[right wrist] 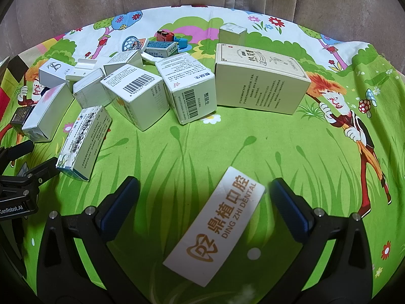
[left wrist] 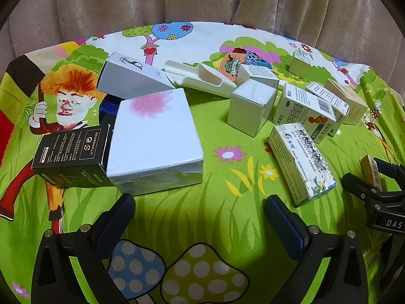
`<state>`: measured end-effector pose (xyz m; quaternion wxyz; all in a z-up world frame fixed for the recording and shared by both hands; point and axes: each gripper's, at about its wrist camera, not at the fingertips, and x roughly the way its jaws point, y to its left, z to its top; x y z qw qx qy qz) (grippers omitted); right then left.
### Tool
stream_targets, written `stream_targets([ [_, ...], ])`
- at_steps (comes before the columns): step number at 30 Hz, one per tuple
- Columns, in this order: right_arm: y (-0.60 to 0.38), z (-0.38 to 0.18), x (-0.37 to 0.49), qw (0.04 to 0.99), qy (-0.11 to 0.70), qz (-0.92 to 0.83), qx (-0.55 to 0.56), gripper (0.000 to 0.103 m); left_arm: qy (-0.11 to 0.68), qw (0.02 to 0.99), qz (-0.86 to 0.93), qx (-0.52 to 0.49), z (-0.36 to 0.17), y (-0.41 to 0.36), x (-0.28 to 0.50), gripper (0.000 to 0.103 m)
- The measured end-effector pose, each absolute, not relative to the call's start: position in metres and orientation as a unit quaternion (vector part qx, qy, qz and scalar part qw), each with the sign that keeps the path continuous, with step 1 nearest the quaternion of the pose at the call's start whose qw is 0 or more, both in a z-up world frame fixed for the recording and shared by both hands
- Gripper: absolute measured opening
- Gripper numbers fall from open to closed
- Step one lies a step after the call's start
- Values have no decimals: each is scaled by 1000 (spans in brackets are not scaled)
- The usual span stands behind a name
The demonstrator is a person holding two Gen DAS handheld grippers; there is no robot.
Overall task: Organize rigid objects
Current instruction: 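Lower the right gripper onto the white DING ZHI DENTAL box, then grasp a white medicine box with the right gripper while the left gripper grasps the black box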
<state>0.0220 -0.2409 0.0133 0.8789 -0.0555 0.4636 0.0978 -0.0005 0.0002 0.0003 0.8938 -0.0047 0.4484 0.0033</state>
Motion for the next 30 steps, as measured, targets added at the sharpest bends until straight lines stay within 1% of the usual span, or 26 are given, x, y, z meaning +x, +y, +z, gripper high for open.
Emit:
stream_targets([
  [8, -240, 17, 19, 878, 463, 105, -57, 103, 449, 893, 9, -7, 0, 0, -2, 103],
  [11, -244, 16, 21, 872, 469, 125, -65, 103, 468, 884, 9, -9, 1, 1, -5, 103],
  [14, -246, 16, 18, 864, 475, 149, -77, 103, 475, 880, 8, -11, 3, 11, -29, 103],
  [16, -243, 16, 13, 862, 474, 161, -83, 103, 466, 884, 21, -21, 1, 22, -52, 103],
  [19, -236, 16, 4, 858, 475, 173, -93, 103, 457, 887, 34, -56, 3, 49, -75, 103],
  [23, -200, 15, -9, 845, 479, 207, -116, 103, 447, 890, 38, -77, 4, 69, -84, 103],
  [27, -148, 12, -5, 838, 482, 222, -125, 103, 458, 886, 60, -36, 2, 58, -79, 103],
  [30, -121, 9, 9, 841, 481, 216, -125, 103, 457, 886, 59, -41, 3, 59, -80, 103],
])
